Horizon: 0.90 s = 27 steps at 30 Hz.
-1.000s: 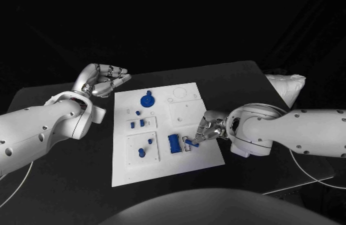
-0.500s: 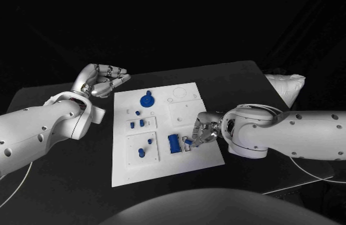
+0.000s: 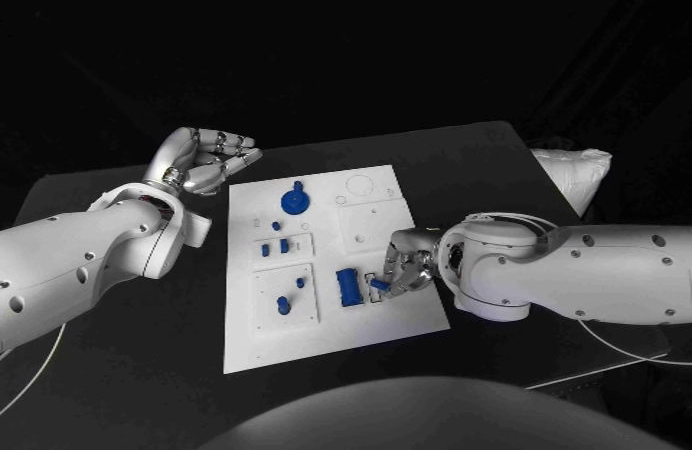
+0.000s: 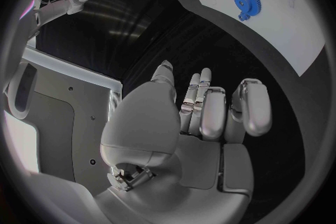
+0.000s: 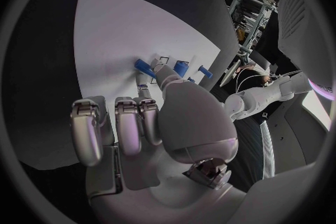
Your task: Assemble the parts on the task board
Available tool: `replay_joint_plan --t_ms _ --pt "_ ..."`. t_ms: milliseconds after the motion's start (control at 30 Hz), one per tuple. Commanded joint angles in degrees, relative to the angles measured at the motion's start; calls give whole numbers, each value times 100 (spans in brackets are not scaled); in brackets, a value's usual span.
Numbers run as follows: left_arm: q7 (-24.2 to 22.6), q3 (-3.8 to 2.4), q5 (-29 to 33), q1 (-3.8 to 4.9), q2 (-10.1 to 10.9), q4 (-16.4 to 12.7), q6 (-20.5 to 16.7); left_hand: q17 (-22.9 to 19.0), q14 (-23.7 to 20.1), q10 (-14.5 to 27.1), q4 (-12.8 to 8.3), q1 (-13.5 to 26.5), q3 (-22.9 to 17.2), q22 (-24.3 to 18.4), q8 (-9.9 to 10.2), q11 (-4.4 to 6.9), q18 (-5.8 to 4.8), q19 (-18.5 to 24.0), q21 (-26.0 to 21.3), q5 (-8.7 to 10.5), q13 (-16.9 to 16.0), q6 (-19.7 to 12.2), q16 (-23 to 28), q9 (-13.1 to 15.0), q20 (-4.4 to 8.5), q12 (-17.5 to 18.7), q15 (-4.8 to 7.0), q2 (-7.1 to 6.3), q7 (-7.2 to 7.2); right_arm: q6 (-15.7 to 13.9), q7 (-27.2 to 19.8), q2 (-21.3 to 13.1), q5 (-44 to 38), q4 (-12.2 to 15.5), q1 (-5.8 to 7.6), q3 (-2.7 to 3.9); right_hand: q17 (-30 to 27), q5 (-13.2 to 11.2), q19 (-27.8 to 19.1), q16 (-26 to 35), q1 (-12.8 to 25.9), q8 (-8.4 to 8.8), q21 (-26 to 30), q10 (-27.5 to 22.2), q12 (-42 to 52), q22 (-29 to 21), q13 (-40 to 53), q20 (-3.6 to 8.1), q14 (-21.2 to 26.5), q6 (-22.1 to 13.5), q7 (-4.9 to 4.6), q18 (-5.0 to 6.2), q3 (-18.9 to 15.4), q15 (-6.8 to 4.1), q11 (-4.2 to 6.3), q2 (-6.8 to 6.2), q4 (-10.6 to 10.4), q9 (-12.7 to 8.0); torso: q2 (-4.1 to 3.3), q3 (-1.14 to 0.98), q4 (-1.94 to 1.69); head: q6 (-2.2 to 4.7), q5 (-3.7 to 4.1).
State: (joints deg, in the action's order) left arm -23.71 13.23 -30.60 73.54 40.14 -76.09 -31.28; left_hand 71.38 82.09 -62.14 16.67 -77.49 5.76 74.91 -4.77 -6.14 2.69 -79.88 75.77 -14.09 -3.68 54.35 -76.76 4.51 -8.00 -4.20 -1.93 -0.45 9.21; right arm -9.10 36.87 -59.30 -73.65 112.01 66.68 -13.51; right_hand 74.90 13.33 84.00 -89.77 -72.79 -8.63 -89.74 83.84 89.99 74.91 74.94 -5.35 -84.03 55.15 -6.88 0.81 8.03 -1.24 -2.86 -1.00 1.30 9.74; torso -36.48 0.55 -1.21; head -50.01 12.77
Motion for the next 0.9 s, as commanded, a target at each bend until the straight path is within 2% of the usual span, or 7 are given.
replay_joint_plan --t_ms 33,400,900 --pt "-33 -4 -23 2 -13 -13 71 6 30 -51 2 21 38 1032 20 7 57 -51 -2 -36 -7 11 8 -6 0 9 -2 48 16 209 91 16 -163 -13 -13 -3 1510 62 600 -23 -87 -44 -26 616 1 1509 1506 36 -597 -34 -1 -81 13 -21 9 19 55 15 3 0 0 1 9" --pt "-29 -4 -24 2 -19 -5 79 6 30 -51 2 21 38 1032 20 7 57 -51 -2 -36 -7 11 8 -6 0 9 -2 48 16 159 90 110 -183 -143 -42 -3 1510 96 600 -23 -86 -119 -26 616 1 1509 1506 34 -597 -23 -11 -81 73 -18 3 119 55 60 6 0 0 1 -5" --pt "-32 -4 -24 2 -2 -21 78 6 30 -51 2 21 38 1032 20 7 57 -51 -2 -36 -7 11 8 -6 0 9 -2 48 16 206 115 201 -152 -233 -74 -3 1510 22 600 -23 6 -156 -26 616 1 1509 1506 30 -597 -58 -25 -81 49 -13 -11 129 8 85 1 3 -3 1 -11"
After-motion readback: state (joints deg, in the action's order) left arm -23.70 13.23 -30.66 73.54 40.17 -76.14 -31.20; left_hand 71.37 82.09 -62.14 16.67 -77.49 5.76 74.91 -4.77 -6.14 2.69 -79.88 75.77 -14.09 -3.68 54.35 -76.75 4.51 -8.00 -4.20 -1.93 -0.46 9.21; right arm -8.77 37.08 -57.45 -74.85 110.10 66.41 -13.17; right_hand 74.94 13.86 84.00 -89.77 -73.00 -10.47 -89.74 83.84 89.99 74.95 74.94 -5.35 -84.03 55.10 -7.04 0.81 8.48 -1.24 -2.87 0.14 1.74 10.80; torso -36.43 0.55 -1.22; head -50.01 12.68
